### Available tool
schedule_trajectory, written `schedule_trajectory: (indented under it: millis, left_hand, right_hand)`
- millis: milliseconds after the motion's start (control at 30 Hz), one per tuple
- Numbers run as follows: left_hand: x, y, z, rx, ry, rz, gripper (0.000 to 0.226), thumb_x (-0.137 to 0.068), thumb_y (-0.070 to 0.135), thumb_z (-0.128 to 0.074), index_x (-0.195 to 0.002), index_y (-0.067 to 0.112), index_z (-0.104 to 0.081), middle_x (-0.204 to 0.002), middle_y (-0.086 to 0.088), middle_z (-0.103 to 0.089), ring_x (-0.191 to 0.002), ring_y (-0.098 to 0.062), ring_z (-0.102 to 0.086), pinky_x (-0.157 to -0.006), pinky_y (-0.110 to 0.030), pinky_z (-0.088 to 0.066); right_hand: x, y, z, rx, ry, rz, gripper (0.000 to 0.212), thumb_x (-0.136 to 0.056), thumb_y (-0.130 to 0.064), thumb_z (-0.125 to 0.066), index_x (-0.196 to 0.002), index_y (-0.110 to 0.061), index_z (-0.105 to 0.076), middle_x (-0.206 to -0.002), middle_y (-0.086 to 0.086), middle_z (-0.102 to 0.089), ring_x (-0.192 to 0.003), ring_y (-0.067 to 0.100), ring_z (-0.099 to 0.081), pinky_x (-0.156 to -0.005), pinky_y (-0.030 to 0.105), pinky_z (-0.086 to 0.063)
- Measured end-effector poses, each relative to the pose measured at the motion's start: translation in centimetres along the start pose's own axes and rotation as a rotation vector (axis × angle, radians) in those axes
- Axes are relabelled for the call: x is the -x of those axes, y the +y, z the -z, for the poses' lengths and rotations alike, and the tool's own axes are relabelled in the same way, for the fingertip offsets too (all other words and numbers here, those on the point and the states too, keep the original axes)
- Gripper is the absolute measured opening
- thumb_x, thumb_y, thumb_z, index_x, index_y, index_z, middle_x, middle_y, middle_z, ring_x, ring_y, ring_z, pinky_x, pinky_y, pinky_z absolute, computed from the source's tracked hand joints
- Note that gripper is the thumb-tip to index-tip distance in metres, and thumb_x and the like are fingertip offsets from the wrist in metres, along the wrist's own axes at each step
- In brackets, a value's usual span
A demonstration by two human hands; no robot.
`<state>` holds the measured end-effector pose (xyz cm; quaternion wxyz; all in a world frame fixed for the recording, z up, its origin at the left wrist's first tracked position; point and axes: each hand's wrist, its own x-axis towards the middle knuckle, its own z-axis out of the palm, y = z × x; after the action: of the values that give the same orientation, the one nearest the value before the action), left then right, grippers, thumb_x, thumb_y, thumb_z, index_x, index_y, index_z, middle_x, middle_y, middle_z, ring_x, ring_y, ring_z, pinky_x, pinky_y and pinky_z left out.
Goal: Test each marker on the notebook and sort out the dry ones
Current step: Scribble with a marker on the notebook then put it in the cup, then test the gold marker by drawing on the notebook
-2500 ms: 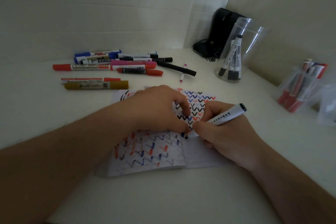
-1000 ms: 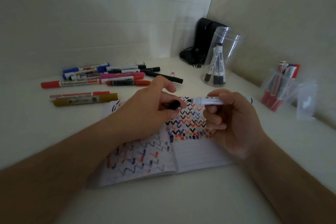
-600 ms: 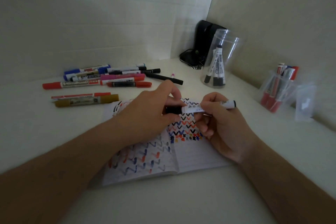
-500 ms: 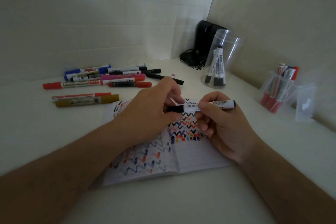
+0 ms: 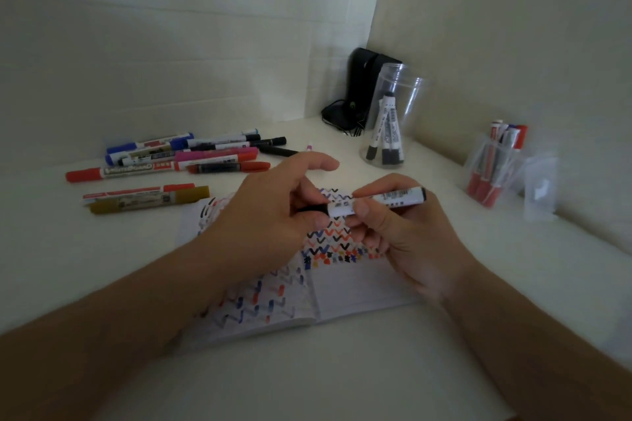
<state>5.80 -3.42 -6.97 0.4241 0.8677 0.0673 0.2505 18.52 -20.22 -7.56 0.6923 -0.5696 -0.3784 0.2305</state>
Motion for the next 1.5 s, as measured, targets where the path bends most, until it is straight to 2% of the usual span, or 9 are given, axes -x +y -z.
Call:
schedule_trajectory:
  millis: [133, 233, 367, 500, 800, 1000, 1167, 1333, 1500]
  left_hand:
    - [0.1, 0.2, 0.5, -0.064, -0.095, 0.059, 0.071, -0.083, 0.004, -0.082, -0.128, 0.053, -0.057, -0.09, 0.015, -0.066, -0.088, -0.003, -0.068, -0.078, -0.019, -0.056]
    - [0.1, 1.5, 0.3, -0.21, -0.162, 0.01, 0.055, -0.083, 0.02, -0.084, -0.116, 0.057, -0.059, -0.09, 0.024, -0.067, -0.089, 0.006, -0.064, -0.08, -0.018, -0.052]
    - [0.3, 4.6, -0.9, -0.351, -0.269, -0.098, 0.036, -0.084, 0.033, -0.08, -0.109, 0.053, -0.063, -0.092, 0.032, -0.067, -0.093, 0.013, -0.061, -0.081, -0.017, -0.052]
    - [1.1, 8.0, -4.3, -0.218, -0.284, -0.122, 0.026, -0.084, 0.028, -0.083, -0.102, 0.043, -0.072, -0.09, 0.023, -0.074, -0.085, 0.006, -0.069, -0.078, -0.015, -0.054]
    - [8.1, 14.2, -21.7, -0.007, -0.418, -0.214, 0.018, -0.087, 0.037, -0.075, -0.104, 0.037, -0.07, -0.086, 0.023, -0.07, -0.084, 0.005, -0.064, -0.072, -0.008, -0.047]
    - [13.7, 13.5, -31.8, -0.074, -0.708, -0.177, 0.03, -0.1, 0.033, -0.059, -0.129, 0.033, -0.064, -0.113, 0.017, -0.067, -0.1, 0.0, -0.06, -0.088, -0.016, -0.052]
    - [16.5, 7.1, -35.6, -0.17, -0.992, 0.158, 0.044, -0.103, 0.026, -0.054, -0.147, 0.032, -0.052, -0.14, 0.009, -0.056, -0.124, -0.008, -0.056, -0.108, -0.03, -0.049]
    - [16.9, 3.4, -35.9, -0.109, -0.886, 0.377, 0.033, -0.103, 0.024, -0.056, -0.133, 0.037, -0.062, -0.127, 0.017, -0.063, -0.115, 0.0, -0.059, -0.093, -0.016, -0.048]
    - [16.9, 3.2, -36.2, -0.054, -0.831, 0.376, 0.026, -0.103, 0.027, -0.058, -0.125, 0.039, -0.064, -0.118, 0.02, -0.065, -0.108, 0.007, -0.059, -0.078, -0.007, -0.046]
  right_hand:
    - [1.3, -0.6, 0.2, 0.098, -0.074, -0.061, 0.019, -0.079, -0.014, -0.079, -0.096, -0.009, -0.072, -0.088, 0.015, -0.077, -0.074, 0.024, -0.072, -0.065, 0.03, -0.06]
    - [2.9, -1.0, 0.6, 0.101, -0.036, -0.092, 0.018, -0.08, -0.015, -0.08, -0.098, -0.012, -0.074, -0.086, 0.015, -0.075, -0.071, 0.024, -0.07, -0.061, 0.029, -0.057]
    - [6.1, -2.3, 3.3, 0.064, 0.114, -0.128, 0.013, -0.092, -0.001, -0.072, -0.093, -0.014, -0.075, -0.08, 0.019, -0.071, -0.067, 0.026, -0.065, -0.062, 0.033, -0.054]
    - [10.6, -3.8, 6.2, 0.129, 0.287, -0.108, 0.011, -0.095, -0.001, -0.068, -0.098, -0.011, -0.072, -0.08, 0.016, -0.073, -0.068, 0.027, -0.067, -0.062, 0.032, -0.056]
    - [26.6, -3.8, 14.9, 0.13, 0.759, -0.053, 0.013, -0.094, 0.006, -0.063, -0.093, -0.007, -0.063, -0.06, 0.013, -0.057, -0.049, 0.023, -0.054, -0.044, 0.027, -0.043]
    - [36.7, 4.5, 19.7, -0.007, 0.971, -0.374, 0.002, -0.099, -0.002, -0.061, -0.099, -0.002, -0.063, -0.066, 0.014, -0.057, -0.049, 0.02, -0.051, -0.041, 0.026, -0.039]
    - [42.3, 18.8, 20.6, -0.086, 1.052, -0.847, 0.014, -0.105, -0.011, -0.057, -0.107, 0.002, -0.059, -0.074, 0.02, -0.06, -0.053, 0.026, -0.05, -0.054, 0.038, -0.04]
    - [45.2, 27.8, 19.6, -0.163, 0.985, -1.149, 0.018, -0.1, -0.006, -0.062, -0.118, -0.003, -0.057, -0.107, 0.024, -0.067, -0.053, 0.023, -0.045, -0.05, 0.035, -0.038]
    - [45.5, 30.5, 19.4, -0.253, 0.928, -1.222, 0.048, -0.096, -0.002, -0.068, -0.139, -0.006, -0.048, -0.121, 0.027, -0.063, -0.062, 0.034, -0.065, -0.056, 0.037, -0.051]
